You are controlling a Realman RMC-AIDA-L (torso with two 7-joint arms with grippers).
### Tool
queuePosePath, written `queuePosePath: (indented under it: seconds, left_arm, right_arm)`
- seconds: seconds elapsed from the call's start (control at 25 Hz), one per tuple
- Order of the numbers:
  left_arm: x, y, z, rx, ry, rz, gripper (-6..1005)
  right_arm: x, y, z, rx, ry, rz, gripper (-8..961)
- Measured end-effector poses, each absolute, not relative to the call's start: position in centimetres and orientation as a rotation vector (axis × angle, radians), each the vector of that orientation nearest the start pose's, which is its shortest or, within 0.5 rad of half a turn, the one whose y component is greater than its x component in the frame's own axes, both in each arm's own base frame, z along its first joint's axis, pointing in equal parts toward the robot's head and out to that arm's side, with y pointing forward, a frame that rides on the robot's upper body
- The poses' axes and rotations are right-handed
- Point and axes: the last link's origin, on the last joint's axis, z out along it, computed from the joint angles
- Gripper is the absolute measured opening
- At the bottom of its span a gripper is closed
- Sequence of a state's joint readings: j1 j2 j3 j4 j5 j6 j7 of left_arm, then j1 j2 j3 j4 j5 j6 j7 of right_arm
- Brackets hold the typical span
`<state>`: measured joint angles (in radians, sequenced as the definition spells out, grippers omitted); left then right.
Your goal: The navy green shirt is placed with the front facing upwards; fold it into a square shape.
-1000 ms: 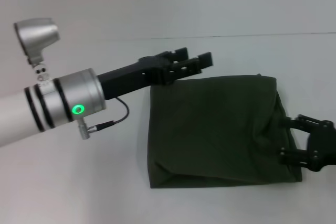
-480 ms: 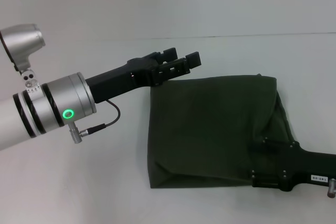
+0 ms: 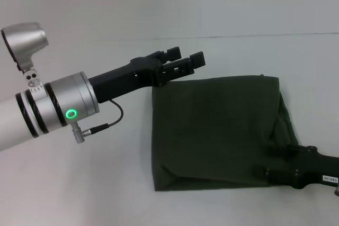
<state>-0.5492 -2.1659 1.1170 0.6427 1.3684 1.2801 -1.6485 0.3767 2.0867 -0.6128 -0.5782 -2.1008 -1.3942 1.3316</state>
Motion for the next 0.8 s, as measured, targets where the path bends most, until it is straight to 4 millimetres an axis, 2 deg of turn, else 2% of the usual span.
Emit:
queuePosePath:
  seconds: [0.32, 0.56, 0.8]
  left_arm:
    - [-17.7, 36.0, -4.5, -2.489, -0.997, -1.212, 923]
    - [-17.7, 36.0, -4.5, -2.488, -0.999, -1.213, 923]
    - [-17.7, 35.9, -4.5, -2.492, -0.997, -1.214, 923]
  right_arm:
    - [35.4, 28.8, -0.9, -2.440, 0.944, 0.455, 861]
    - [33.9, 29.1, 0.3, -2.466, 0.889, 0.573, 861]
    - [33.9, 29.9, 1.9, -2.401, 0.864, 0.611, 862]
